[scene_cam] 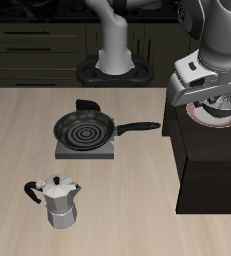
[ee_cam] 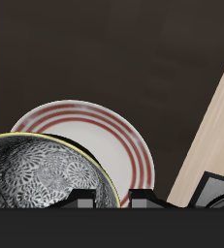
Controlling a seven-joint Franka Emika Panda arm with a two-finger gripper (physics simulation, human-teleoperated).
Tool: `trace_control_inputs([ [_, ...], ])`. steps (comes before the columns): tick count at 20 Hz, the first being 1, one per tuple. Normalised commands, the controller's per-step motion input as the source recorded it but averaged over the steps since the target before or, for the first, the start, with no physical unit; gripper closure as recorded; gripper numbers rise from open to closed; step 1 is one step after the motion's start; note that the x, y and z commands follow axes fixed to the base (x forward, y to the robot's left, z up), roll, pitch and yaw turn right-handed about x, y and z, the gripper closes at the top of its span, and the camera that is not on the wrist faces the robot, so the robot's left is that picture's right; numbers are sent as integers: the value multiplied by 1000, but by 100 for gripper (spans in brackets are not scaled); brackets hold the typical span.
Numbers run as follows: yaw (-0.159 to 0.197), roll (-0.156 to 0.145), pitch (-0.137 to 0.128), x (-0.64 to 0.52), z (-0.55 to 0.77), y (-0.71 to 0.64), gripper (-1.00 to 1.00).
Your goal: Place the bowl on the plate
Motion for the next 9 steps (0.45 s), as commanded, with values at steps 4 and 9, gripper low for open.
trace_control_inputs([
  [4, 34, -5, -21, 8, 48, 16, -100],
  [9, 6, -1, -9, -23, 61, -9, -100],
])
